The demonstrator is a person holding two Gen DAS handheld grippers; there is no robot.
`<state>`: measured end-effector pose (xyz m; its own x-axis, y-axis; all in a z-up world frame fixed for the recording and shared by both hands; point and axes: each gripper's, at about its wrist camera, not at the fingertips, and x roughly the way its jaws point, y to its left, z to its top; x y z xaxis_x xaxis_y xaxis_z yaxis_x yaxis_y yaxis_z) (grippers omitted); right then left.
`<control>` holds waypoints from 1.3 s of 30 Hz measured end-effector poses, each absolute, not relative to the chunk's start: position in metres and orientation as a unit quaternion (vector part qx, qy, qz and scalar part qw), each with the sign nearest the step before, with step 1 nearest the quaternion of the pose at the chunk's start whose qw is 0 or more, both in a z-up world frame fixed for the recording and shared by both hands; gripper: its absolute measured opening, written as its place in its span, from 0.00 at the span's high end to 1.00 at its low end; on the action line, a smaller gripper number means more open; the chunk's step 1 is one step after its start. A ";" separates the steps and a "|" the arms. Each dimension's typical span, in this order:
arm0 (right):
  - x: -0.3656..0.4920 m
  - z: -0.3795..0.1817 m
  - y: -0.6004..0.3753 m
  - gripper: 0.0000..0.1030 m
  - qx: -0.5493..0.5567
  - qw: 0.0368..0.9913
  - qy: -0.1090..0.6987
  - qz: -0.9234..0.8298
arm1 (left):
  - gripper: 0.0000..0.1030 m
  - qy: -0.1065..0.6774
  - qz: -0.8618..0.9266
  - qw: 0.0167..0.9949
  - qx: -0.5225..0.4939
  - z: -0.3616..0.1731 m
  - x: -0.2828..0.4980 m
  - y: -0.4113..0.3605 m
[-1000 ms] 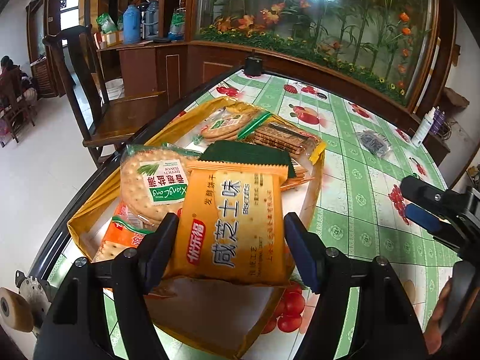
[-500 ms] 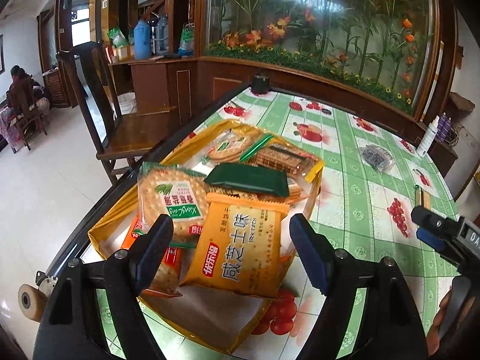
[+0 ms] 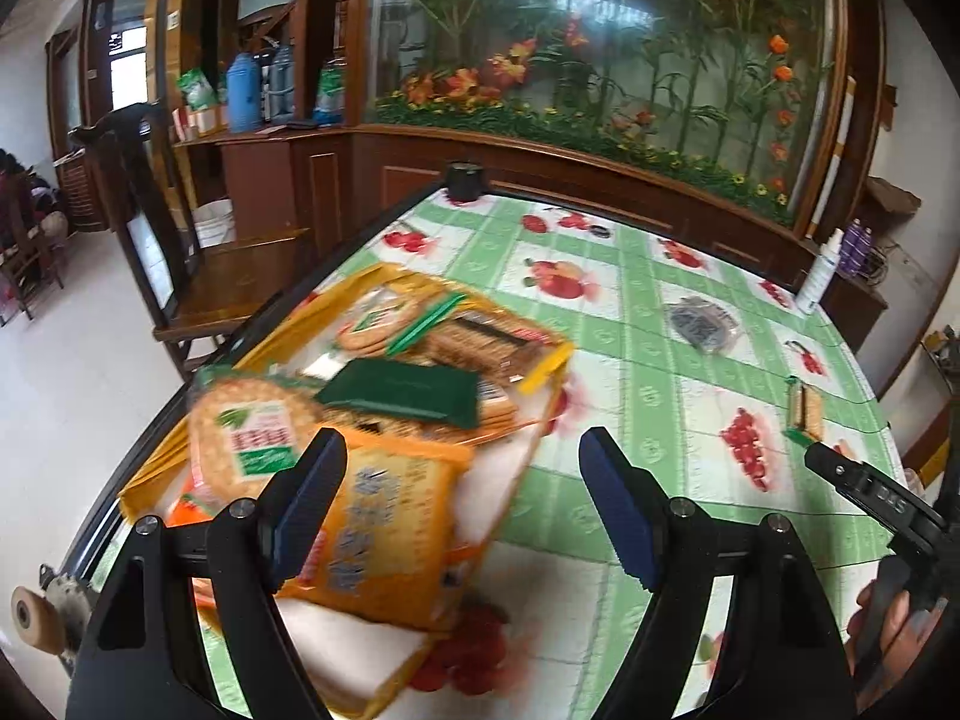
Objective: Organize snacks
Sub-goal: 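Move left tool toward the clear snack bag while right tool reaches the cracker pack, then grasp the clear bag of dark snacks with left tool while right tool grasps green-ended cracker pack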
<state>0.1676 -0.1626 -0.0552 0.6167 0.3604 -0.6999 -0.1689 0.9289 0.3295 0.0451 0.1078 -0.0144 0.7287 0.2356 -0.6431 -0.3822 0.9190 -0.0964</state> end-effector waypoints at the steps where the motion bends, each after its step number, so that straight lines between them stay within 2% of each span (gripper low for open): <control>1: 0.172 -0.056 -0.170 0.17 0.117 0.894 0.413 0.131 | 0.22 0.328 0.162 0.924 -0.111 -0.013 0.049 0.104; 16: 0.271 -0.094 -0.218 0.14 0.087 0.882 0.463 -0.032 | 0.21 0.365 0.110 0.920 -0.098 -0.021 0.123 0.064; 19: 0.284 -0.099 -0.219 0.06 0.094 0.881 0.463 -0.039 | 0.21 0.376 0.101 0.916 -0.101 -0.026 0.143 0.057; 29: 0.309 -0.106 -0.207 0.02 0.085 0.874 0.477 -0.037 | 0.21 0.439 0.094 0.873 -0.189 -0.048 0.237 0.051; 34: 0.319 -0.112 -0.197 0.02 0.032 0.877 0.477 -0.045 | 0.21 0.452 0.114 0.863 -0.197 -0.057 0.280 0.035; 35: 0.318 -0.110 -0.199 0.09 0.030 0.881 0.471 -0.041 | 0.21 0.452 0.118 0.863 -0.192 -0.058 0.288 0.032; 37: 0.316 -0.106 -0.202 0.36 0.026 0.886 0.463 -0.030 | 0.21 0.457 0.126 0.860 -0.189 -0.063 0.302 0.025; 38: 0.315 -0.102 -0.206 0.53 0.029 0.886 0.463 -0.026 | 0.21 0.462 0.130 0.856 -0.194 -0.066 0.311 0.021; 39: 0.316 -0.102 -0.211 0.53 0.040 0.884 0.466 -0.015 | 0.21 0.465 0.133 0.853 -0.198 -0.069 0.317 0.017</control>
<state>0.3160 -0.2109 -0.1016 0.5657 0.0108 -0.8246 0.0640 0.9963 0.0569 0.3169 0.0173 -0.0687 0.5323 0.0434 -0.8454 -0.4110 0.8864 -0.2132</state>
